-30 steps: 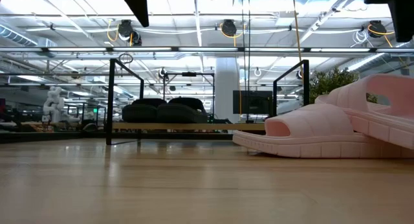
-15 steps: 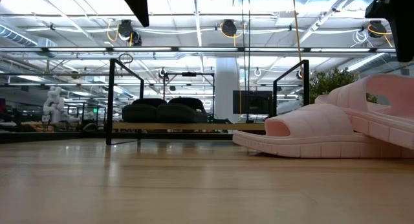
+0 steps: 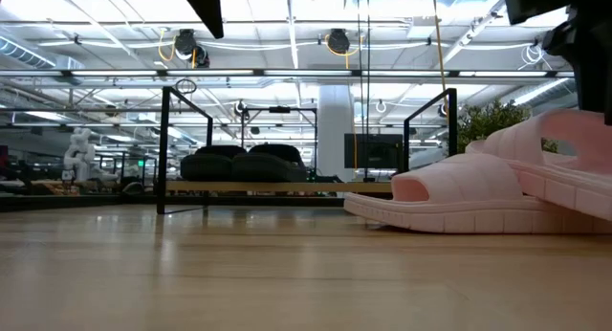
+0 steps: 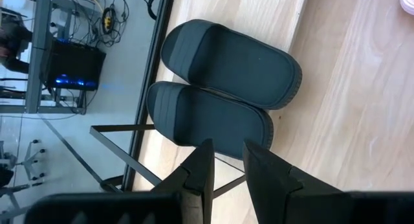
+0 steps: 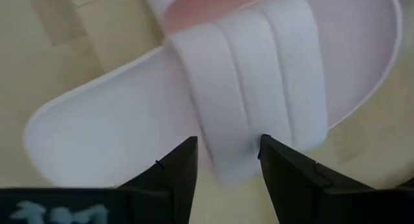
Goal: Pick and place slides into the shelf
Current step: Put the right pink slide on the shelf
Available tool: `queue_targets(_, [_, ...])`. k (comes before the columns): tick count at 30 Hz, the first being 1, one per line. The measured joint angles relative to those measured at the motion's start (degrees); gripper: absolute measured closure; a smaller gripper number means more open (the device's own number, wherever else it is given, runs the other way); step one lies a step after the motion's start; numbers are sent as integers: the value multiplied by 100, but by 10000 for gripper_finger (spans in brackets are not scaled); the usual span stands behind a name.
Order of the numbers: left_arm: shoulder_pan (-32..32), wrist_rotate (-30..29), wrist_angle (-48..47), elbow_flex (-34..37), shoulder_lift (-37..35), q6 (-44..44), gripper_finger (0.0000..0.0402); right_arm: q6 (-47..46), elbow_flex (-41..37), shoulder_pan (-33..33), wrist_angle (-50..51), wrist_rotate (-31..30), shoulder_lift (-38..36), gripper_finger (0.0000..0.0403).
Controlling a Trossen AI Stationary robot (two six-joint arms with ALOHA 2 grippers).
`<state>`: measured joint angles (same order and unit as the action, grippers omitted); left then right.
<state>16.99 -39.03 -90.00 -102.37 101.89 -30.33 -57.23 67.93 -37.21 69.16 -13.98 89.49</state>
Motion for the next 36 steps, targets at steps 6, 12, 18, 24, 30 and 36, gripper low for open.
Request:
queue_targets(6, [0, -1, 2, 0, 0, -15, 319, -59, -188, 8, -44, -317, 0, 248])
queue_targets(12, [0, -1, 2, 0, 0, -15, 319, -225, -469, 13, -213, -552, 0, 248])
queue_targets(18, [0, -1, 2, 0, 0, -14, 319, -408, -724, 13, -475, -656, -2, 248])
queue_targets(24, [0, -3, 2, 0, 0, -13, 319, -506, -756, 11, -469, -775, -2, 291])
queue_targets(30, [0, -4, 4, 0, 0, -15, 319, -490, -757, 11, -465, -852, -2, 388])
queue_targets(36, [0, -6, 7, 0, 0, -15, 319, -613, -757, 11, -506, -851, -2, 396])
